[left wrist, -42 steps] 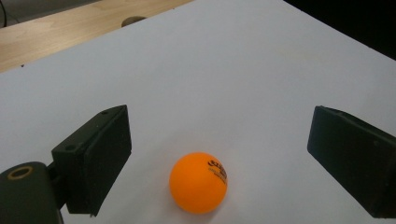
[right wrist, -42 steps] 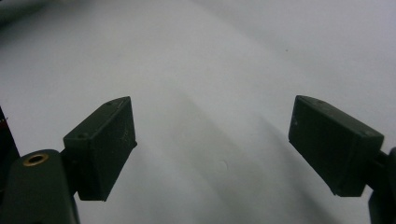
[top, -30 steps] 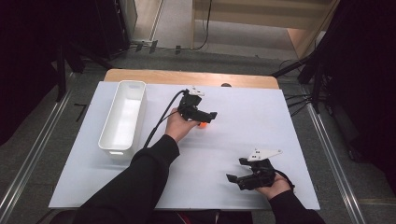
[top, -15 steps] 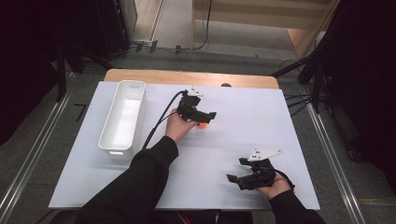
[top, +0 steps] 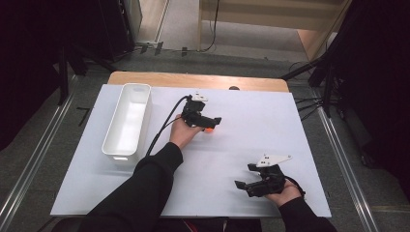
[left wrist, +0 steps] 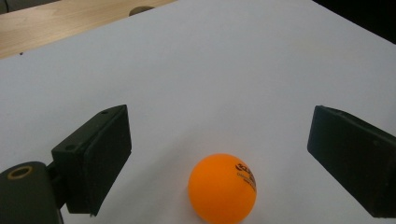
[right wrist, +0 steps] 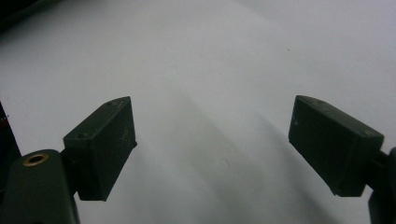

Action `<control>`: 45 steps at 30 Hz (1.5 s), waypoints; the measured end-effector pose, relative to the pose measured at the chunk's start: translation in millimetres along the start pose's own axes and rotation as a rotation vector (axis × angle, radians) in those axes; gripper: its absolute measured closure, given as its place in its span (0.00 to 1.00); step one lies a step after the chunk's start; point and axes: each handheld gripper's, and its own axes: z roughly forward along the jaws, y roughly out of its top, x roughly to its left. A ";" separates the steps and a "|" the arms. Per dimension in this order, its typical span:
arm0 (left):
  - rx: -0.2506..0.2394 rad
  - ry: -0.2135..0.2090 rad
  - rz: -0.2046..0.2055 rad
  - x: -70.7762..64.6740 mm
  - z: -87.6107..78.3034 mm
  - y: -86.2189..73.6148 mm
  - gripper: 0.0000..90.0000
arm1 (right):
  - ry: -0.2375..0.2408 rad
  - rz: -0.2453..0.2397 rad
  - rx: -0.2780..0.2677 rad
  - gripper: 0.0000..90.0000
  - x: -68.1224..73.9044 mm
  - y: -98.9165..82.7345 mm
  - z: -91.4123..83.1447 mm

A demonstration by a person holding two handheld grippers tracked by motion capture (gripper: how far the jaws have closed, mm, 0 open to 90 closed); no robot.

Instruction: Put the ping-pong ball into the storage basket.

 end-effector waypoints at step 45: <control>0.106 0.029 0.056 -3.2 20.0 -29.1 0.07 | -0.001 -0.016 0.021 0.15 1.2 -0.3 1.8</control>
